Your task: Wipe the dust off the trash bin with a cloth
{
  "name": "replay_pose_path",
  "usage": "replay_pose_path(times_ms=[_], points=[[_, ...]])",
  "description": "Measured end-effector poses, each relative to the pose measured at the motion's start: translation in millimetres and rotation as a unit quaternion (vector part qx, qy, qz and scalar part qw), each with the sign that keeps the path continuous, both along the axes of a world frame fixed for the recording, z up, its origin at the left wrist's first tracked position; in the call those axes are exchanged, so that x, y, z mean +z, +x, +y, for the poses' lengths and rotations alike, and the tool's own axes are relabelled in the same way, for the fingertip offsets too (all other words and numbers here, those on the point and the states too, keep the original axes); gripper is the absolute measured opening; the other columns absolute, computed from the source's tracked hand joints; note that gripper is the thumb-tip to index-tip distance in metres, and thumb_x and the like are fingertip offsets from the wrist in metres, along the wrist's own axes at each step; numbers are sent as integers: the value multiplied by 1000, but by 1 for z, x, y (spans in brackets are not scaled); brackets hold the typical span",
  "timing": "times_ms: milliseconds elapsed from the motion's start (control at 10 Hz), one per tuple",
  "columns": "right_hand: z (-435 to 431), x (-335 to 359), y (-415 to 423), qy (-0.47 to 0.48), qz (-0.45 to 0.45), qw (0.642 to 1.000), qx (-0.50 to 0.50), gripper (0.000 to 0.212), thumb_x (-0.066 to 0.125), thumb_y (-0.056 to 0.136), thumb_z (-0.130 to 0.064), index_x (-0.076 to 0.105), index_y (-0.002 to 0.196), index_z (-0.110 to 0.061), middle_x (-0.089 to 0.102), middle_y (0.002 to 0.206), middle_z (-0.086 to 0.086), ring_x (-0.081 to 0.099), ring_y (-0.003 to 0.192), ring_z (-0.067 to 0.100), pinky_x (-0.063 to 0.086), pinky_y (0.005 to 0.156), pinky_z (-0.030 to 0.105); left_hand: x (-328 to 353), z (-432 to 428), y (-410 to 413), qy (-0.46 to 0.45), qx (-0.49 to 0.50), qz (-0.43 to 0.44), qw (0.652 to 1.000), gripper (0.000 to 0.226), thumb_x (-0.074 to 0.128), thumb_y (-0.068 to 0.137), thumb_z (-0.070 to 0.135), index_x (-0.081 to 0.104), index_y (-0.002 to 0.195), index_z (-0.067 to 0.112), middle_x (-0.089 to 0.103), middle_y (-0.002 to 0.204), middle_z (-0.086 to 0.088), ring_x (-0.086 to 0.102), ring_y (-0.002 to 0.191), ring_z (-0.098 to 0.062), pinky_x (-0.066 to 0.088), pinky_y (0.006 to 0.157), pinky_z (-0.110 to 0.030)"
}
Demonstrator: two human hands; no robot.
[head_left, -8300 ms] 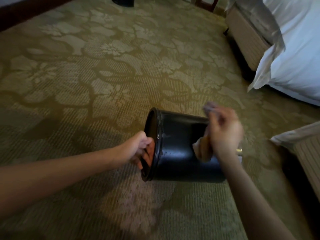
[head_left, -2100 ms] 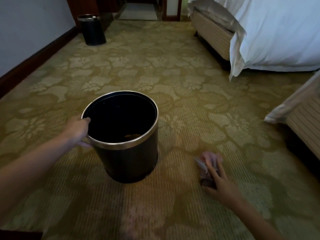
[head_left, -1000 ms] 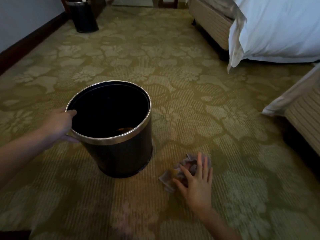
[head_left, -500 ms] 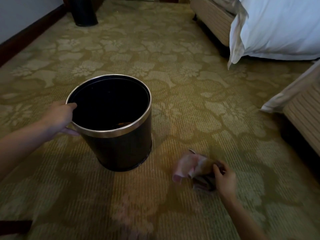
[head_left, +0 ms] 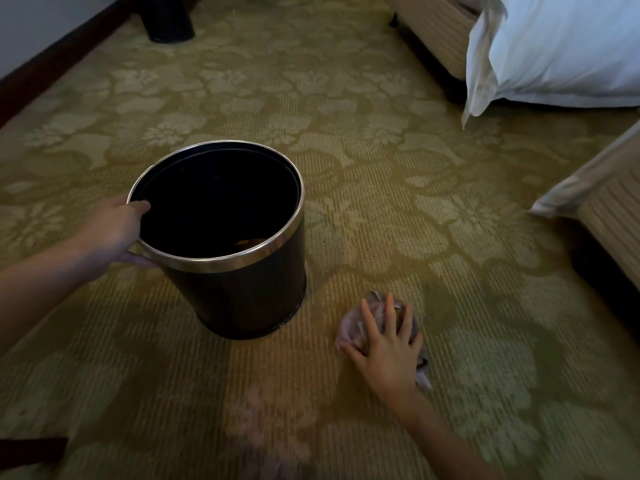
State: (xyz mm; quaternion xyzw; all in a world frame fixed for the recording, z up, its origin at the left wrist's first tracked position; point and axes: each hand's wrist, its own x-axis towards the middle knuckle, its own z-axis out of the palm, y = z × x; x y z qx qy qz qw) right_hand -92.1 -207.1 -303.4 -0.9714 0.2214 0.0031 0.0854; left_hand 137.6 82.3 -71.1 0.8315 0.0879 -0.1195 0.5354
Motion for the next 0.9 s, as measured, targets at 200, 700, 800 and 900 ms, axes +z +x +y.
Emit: replay_pose_path(times_ms=[200,700,800,900], points=[[-38,6,26,-1,-135,991,-11,36,47,92,-41,60,120,-23,56,124,10,52,111,36,42,82,47,-6,2,5,16,11,-7,1000,13,41,102,19,54,101,15,53,77,-4,52,64,-24,50,28,-32],[-112,32,88,96,19,995,-21,88,20,82,-86,-5,154,-42,-17,163,6,-19,148,26,-3,118,56,-7,2,5,30,-9,-18,999,20,40,101,19,56,90,18,57,79,-4,55,66,-23,51,29,-30],[-87,52,69,85,-91,992,-2,84,22,86,-80,9,156,-35,-5,165,7,-7,151,24,2,120,51,-11,6,9,27,-8,-11,1000,19,39,102,21,56,93,18,57,80,-3,55,67,-22,55,38,-35],[-63,116,48,147,-168,972,75,73,29,92,-69,37,148,-24,20,162,0,21,146,13,27,116,44,3,13,11,78,-58,-24,995,44,39,99,49,55,113,12,64,95,-10,60,83,-29,54,74,-44]])
